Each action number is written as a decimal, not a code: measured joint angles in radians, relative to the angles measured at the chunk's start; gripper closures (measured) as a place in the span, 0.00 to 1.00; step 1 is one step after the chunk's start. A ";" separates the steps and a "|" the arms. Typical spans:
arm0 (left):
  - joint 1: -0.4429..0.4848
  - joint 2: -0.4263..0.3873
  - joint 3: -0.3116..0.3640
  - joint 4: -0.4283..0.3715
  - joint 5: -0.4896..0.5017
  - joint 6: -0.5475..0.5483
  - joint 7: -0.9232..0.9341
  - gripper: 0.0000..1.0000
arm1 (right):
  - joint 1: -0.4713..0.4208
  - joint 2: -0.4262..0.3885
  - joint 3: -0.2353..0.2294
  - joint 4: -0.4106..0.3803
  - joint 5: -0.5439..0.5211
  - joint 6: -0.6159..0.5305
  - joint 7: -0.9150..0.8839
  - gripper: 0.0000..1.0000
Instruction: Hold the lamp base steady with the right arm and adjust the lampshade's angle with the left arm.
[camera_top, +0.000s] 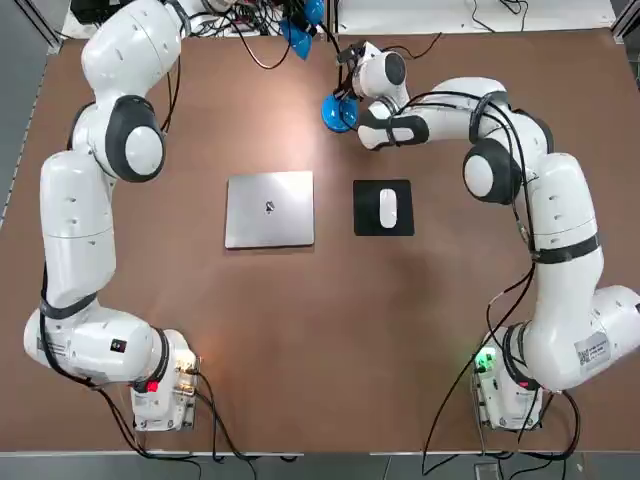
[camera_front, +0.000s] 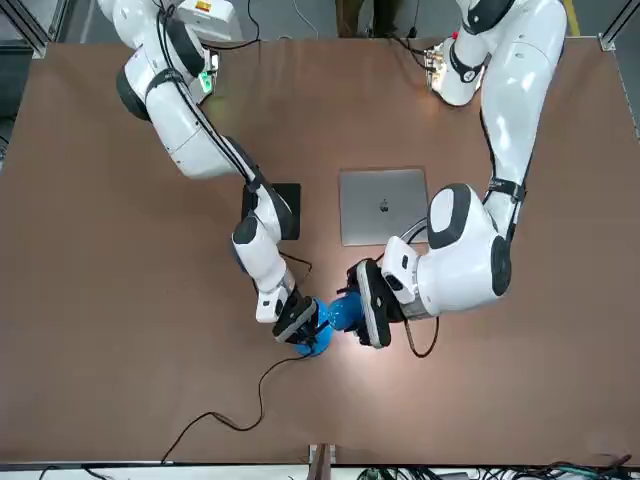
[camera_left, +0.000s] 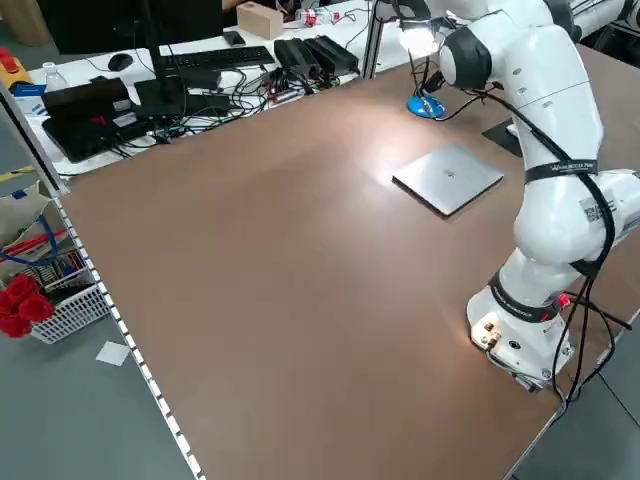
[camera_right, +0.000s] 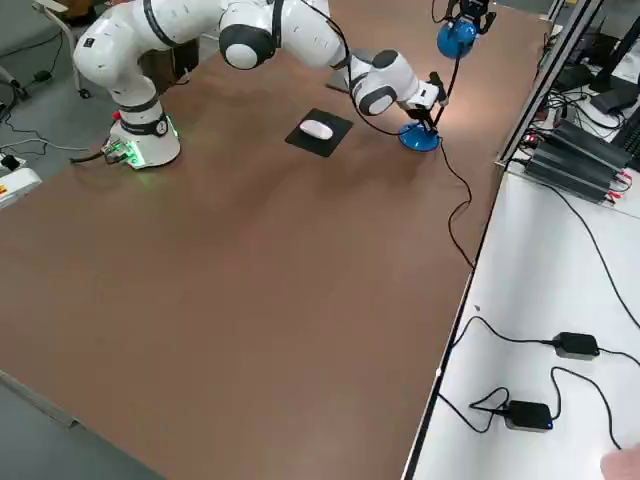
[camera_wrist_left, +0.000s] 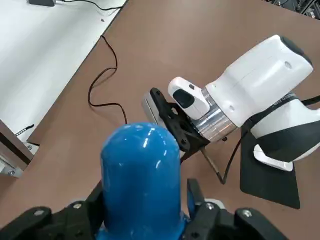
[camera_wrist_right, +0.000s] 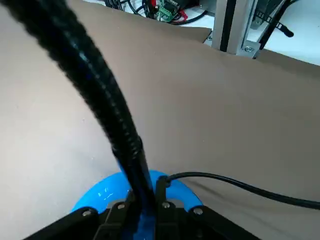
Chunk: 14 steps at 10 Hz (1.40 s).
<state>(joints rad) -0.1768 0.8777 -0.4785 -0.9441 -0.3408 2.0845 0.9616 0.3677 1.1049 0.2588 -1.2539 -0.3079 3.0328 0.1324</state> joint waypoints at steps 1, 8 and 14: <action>0.000 0.000 0.000 0.000 0.000 0.000 0.000 0.39 | 0.000 0.000 0.000 0.000 0.000 0.000 0.000 0.85; -0.001 0.000 0.000 0.001 0.006 0.000 -0.002 0.42 | 0.000 0.000 -0.001 0.000 0.000 0.001 0.000 0.85; -0.001 0.000 0.000 0.001 0.006 0.000 -0.124 0.42 | 0.001 0.000 -0.001 0.000 0.000 0.002 0.000 0.85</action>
<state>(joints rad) -0.1777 0.8778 -0.4781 -0.9430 -0.3350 2.0843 0.8378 0.3685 1.1052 0.2573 -1.2540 -0.3080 3.0351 0.1324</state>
